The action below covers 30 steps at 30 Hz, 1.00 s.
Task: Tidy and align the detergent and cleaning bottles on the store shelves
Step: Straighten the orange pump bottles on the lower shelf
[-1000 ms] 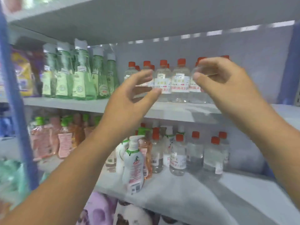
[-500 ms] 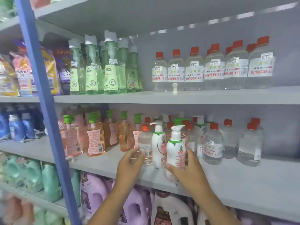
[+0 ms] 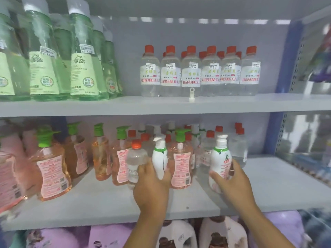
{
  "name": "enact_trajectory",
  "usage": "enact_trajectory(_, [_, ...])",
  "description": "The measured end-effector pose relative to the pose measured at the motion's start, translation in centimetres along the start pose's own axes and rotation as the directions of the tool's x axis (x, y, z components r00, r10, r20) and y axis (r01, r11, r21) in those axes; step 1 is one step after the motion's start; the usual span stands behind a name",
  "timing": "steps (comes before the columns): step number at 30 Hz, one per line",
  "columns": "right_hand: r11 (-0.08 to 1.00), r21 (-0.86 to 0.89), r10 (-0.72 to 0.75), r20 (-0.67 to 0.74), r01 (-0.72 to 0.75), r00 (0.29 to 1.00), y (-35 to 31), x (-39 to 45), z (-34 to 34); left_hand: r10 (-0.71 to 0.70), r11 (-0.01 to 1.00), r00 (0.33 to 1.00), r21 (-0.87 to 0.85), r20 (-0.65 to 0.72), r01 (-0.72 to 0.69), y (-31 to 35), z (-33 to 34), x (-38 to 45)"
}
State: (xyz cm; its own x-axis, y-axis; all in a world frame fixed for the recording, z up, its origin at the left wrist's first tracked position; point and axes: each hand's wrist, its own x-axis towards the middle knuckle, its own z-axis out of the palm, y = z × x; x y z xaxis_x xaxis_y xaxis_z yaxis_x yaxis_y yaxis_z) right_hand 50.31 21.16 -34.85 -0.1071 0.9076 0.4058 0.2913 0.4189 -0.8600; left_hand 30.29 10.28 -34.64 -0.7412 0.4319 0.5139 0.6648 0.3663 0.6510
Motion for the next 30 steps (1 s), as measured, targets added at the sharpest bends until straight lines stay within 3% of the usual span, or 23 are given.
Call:
enact_trajectory(3, [1.000,-0.024,0.010,-0.051,-0.011,0.999,2.1,1.8,-2.2,-0.028,0.985,0.999,-0.168,0.018,0.030,-0.3,-1.1,-1.1])
enact_trajectory(6, [0.999,-0.038,-0.007,-0.058,0.005,0.998,4.2,3.9,-3.4,0.060,0.965,0.998,-0.257,0.011,-0.055,0.6,-1.8,-3.0])
enact_trajectory(10, [0.999,-0.040,-0.016,-0.043,0.014,0.999,6.4,6.8,-4.6,0.159,0.913,0.975,-0.399,0.157,-0.085,5.6,0.4,-5.5])
enact_trajectory(14, [1.000,-0.021,-0.001,-0.019,0.000,1.000,7.5,8.9,-5.6,0.221,0.928,0.948,-0.348,0.227,-0.133,9.9,5.0,-6.1])
enact_trajectory(19, [1.000,0.010,0.025,0.004,-0.025,1.000,7.5,9.4,-5.8,0.192,0.958,0.941,-0.260,0.278,-0.118,11.8,8.6,-4.7])
enact_trajectory(22, [0.999,-0.030,0.027,-0.108,-0.030,0.994,6.8,8.2,-6.1,0.196,0.934,0.922,-0.351,0.333,-0.072,10.4,8.2,-4.8])
enact_trajectory(25, [0.972,0.119,-0.161,-0.289,0.202,0.944,3.8,3.6,-4.8,0.140,0.886,0.972,-0.462,0.189,-0.038,5.9,5.1,-5.3])
enact_trajectory(27, [0.925,0.234,-0.265,-0.164,0.299,0.950,1.3,0.7,-2.2,0.042,0.881,0.999,-0.473,0.034,-0.021,2.1,2.4,-4.1])
enact_trajectory(30, [0.945,0.255,-0.252,0.177,0.203,0.951,-1.1,-0.8,3.0,-0.127,0.949,0.979,-0.308,-0.158,0.073,-2.8,-1.3,-0.7])
